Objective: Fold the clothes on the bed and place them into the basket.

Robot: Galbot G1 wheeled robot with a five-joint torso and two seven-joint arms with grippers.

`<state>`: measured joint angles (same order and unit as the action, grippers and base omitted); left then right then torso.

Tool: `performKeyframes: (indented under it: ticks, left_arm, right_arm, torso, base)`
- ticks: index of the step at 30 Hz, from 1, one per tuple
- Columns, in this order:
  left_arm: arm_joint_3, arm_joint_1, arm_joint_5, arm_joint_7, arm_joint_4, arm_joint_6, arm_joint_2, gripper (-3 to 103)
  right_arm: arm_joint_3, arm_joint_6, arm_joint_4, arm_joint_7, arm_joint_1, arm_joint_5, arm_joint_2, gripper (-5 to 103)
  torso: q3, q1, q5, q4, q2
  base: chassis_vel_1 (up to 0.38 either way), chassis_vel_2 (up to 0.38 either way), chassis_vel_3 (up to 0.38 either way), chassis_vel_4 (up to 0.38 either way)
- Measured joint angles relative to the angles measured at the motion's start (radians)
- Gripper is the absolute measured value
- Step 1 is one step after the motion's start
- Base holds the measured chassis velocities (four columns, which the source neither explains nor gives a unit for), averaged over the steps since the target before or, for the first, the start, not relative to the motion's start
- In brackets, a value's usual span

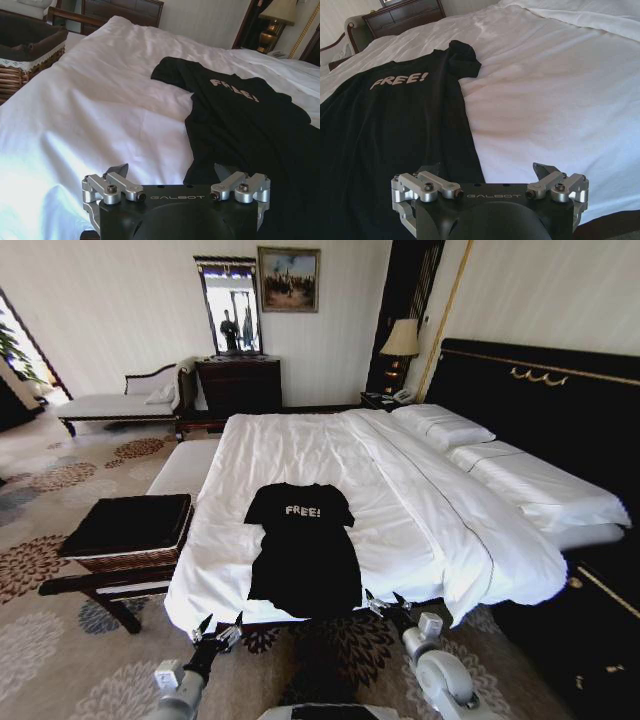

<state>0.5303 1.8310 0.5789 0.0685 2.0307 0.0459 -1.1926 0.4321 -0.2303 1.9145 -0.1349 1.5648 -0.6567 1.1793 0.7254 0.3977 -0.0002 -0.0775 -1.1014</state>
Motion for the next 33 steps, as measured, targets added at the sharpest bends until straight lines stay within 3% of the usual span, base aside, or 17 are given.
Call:
performKeyframes:
  ticks: [9,18,24,27,29,31,33]
  left_arm:
    - [-0.084,-0.167,0.104,-0.023,-0.086,0.06,0.02,86]
    - [-0.13,-0.26,0.092,-0.008,-0.19,0.088,0.023,76]
    - [-0.153,-0.298,0.096,-0.004,-0.232,0.102,0.017,77]
    - [-0.165,-0.315,0.09,-0.002,-0.249,0.109,0.004,60]
    - [-0.167,-0.316,0.088,-0.001,-0.251,0.109,0.002,60]
    - [-0.174,-0.319,0.079,-0.001,-0.255,0.109,-0.002,44]
    - [-0.176,-0.319,0.073,0.0,-0.258,0.108,-0.004,44]
  right_arm:
    - [-0.015,-0.009,0.0,-0.001,-0.01,0.0,0.019,100]
    - [-0.008,-0.014,0.005,-0.008,-0.012,-0.019,0.023,100]
    - [-0.008,-0.02,0.004,-0.016,-0.023,-0.027,0.027,100]
    - [-0.009,-0.024,-0.002,-0.023,-0.038,-0.03,0.029,100]
    - [-0.009,-0.025,-0.002,-0.024,-0.039,-0.03,0.028,100]
    - [-0.009,-0.03,-0.004,-0.029,-0.042,-0.044,0.026,100]
    - [-0.009,-0.033,-0.007,-0.032,-0.042,-0.05,0.027,100]
  torso:
    - [-0.001,-0.002,0.0,-0.0005,-0.001]
    - [-0.001,-0.001,0.0002,-0.0002,-0.001]
    - [-0.001,-0.002,0.0001,-0.0003,-0.001]
    - [-0.001,-0.002,0.0002,-0.0003,-0.001]
    - [0.0,-0.002,0.0002,-0.0003,-0.001]
    - [-0.001,-0.002,0.0002,-0.0003,-0.001]
    - [-0.001,-0.002,0.0002,-0.0003,-0.001]
  base:
    - [0.0,0.0,0.0,0.0]
    - [0.0,0.0,0.0,0.0]
    - [0.0,0.0,0.0,0.0]
    - [0.0,0.0,0.0,0.0]
    - [0.0,0.0,0.0,0.0]
    - [0.0,0.0,0.0,0.0]
    - [0.0,0.0,0.0,0.0]
